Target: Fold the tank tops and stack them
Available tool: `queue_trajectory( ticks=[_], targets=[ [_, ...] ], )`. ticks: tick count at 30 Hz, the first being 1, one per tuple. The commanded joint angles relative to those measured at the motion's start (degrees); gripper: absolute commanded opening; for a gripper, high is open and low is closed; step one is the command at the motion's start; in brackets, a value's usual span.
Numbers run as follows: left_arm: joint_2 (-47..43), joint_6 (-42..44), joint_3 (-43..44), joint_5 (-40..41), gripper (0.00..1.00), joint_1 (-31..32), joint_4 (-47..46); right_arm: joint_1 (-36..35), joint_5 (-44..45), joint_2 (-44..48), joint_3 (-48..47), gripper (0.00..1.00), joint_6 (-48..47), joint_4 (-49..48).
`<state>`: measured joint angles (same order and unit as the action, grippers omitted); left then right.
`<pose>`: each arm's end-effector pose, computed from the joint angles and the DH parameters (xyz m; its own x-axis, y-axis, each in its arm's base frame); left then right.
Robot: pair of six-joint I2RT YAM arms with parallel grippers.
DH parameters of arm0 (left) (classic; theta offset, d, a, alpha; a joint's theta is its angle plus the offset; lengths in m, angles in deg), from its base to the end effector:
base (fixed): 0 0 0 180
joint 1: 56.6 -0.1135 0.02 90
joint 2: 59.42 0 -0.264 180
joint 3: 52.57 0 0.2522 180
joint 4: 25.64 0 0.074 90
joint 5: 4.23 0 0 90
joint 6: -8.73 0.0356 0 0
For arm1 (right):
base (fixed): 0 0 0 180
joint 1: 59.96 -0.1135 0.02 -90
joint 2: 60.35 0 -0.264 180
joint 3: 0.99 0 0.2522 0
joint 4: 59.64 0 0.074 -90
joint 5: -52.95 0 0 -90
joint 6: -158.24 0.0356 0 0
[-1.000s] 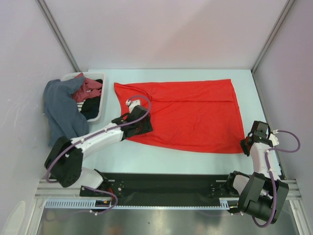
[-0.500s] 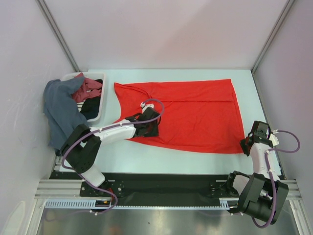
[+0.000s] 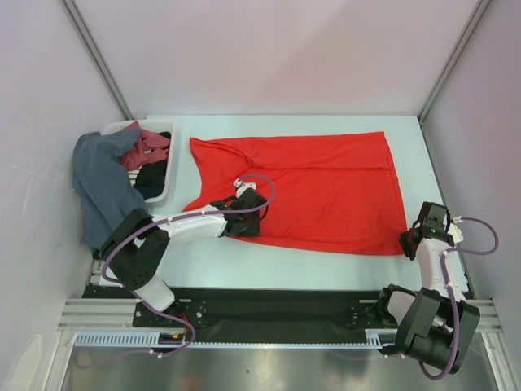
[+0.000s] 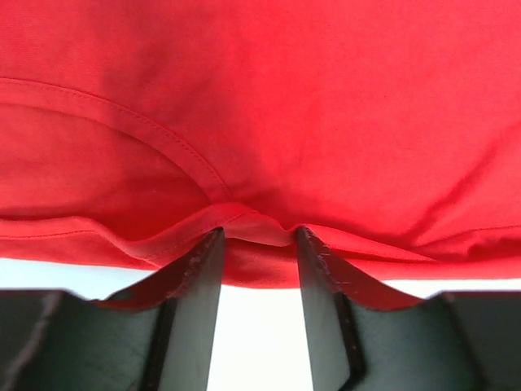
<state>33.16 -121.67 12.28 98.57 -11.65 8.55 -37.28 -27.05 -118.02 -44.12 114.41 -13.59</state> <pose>0.2223 -0.2108 0.1640 -0.8742 -0.0204 -0.4851 0.0637 0.9857 -0.1562 0.1605 -0.0738 0.1783 -0.2259 0.8644 -0.4492 0.8973 0.3642 0.2495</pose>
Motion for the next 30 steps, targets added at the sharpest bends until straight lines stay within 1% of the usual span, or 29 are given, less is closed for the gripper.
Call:
queue_trajectory(
  ticks=[1, 2, 4, 5, 9, 12, 13, 16, 18, 19, 22, 24, 25, 27, 28, 29, 30],
  targets=[
    [-1.08, 1.38, 1.55, 2.76, 0.42, 0.05, 1.02, 0.35, -0.24, 1.33, 0.1, 0.21, -1.0, -0.48],
    [-1.08, 1.47, 1.64, 2.76, 0.29, 0.05, 0.93, 0.35, -0.24, 1.33, 0.1, 0.21, -1.0, -0.48],
    [-0.99, 1.21, 1.38, 2.85, 0.12, 0.05, 1.54, 0.35, -0.24, 1.42, 0.01, 0.21, -1.0, -0.39],
    [-1.78, 0.51, 1.12, 2.93, 0.0, 0.14, 1.72, 0.35, -0.16, 1.42, -0.08, 0.21, -1.08, -0.3],
    [-5.99, -2.22, -2.65, 3.9, 0.0, 0.66, 0.94, 0.44, 0.28, 1.86, -0.08, 0.22, -1.17, 0.66],
    [-10.55, -5.73, -7.57, 3.73, 0.0, 1.1, -0.82, 0.53, 0.55, 2.56, 0.01, 0.22, -1.08, 1.28],
    [-11.79, -6.7, -10.54, 3.64, 0.0, 1.19, -1.52, 0.53, 0.72, 2.65, 0.18, 0.21, -1.08, 1.45],
    [-16.36, -11.61, -15.47, 3.9, 0.0, 1.54, -2.67, 0.61, 0.72, 3.35, 0.71, 0.21, -0.82, 1.63],
    [-19.17, -12.85, -18.11, 3.81, 0.0, 1.72, -3.2, 0.61, 0.63, 3.62, 1.06, 0.21, -0.73, 1.63],
    [-19.8, -13.47, -18.65, 3.64, 0.0, 1.72, -3.55, 0.7, 0.46, 3.7, 1.24, 0.21, -0.73, 1.46],
    [-20.24, -13.91, -19.36, 3.2, 0.0, 1.81, -3.72, 0.61, 0.02, 3.62, 1.5, 0.17, -0.56, 1.02],
    [-19.8, -13.74, -19.19, 2.59, 0.0, 1.9, -4.25, 0.53, -0.59, 3.44, 1.59, 0.17, -0.64, 0.67],
    [-19.37, -13.39, -18.75, 2.32, 0.01, 1.98, -4.34, 0.53, -1.38, 3.35, 1.68, 0.19, -0.91, 0.67],
    [-19.19, -13.12, -18.05, 2.58, 0.06, 2.42, -3.99, 0.18, -2.09, 3.0, 1.5, 0.28, -1.43, 0.58],
    [-19.36, -13.04, -17.87, 2.84, 0.1, 2.69, -3.73, -0.09, -2.0, 3.0, 1.42, 0.35, -1.44, 0.84],
    [-19.8, -12.86, -17.78, 3.02, 0.11, 2.69, -3.64, -0.61, -1.83, 3.0, 1.24, 0.47, -1.44, 1.54],
    [-20.06, -12.69, -17.43, 3.81, 0.12, 2.69, -3.29, -0.88, -1.74, 3.0, 1.07, 0.53, -1.35, 1.89]
  ],
)
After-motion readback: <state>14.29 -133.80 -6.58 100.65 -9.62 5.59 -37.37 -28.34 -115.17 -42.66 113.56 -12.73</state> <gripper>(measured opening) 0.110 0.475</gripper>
